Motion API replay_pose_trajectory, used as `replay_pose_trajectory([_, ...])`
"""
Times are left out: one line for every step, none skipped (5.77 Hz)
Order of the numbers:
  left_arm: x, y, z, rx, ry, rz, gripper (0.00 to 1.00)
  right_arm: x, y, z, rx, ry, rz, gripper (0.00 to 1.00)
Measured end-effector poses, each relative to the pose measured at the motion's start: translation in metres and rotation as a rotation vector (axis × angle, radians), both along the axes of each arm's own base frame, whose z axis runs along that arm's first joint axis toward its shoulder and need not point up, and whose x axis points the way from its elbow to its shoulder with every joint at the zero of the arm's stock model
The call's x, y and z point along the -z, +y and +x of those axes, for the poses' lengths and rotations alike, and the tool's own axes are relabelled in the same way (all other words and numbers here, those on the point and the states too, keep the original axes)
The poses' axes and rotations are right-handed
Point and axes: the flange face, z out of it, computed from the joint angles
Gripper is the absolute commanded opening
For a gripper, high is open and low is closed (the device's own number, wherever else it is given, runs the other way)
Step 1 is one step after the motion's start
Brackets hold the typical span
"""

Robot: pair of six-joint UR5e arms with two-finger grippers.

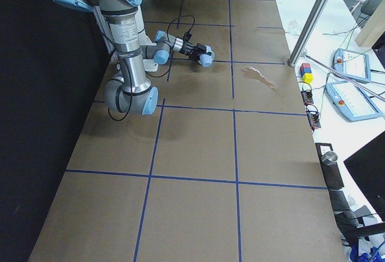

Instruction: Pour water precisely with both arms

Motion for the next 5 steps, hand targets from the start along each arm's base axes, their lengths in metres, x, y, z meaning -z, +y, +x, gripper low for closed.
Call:
replay_pose_trajectory([0.000, 0.000, 0.000, 0.000, 0.001, 0.001, 1.00, 0.004, 0.000, 0.000, -0.003, -0.009, 0.003, 0.09])
replay_pose_trajectory([0.001, 0.000, 0.000, 0.000, 0.001, 0.001, 1.00, 0.012, 0.000, 0.000, -0.012, -0.051, -0.001, 0.09])
replay_pose_trajectory([0.001, 0.000, 0.000, 0.001, 0.002, 0.000, 1.00, 0.017, 0.000, 0.001, -0.035, -0.140, -0.020, 0.09])
replay_pose_trajectory([0.002, 0.000, 0.000, 0.003, 0.005, 0.001, 1.00, 0.022, 0.000, 0.003, -0.069, -0.263, -0.053, 0.08])
replay_pose_trajectory([0.003, 0.000, 0.001, 0.003, 0.007, 0.002, 1.00, 0.029, -0.001, 0.009, -0.100, -0.391, -0.088, 0.08])
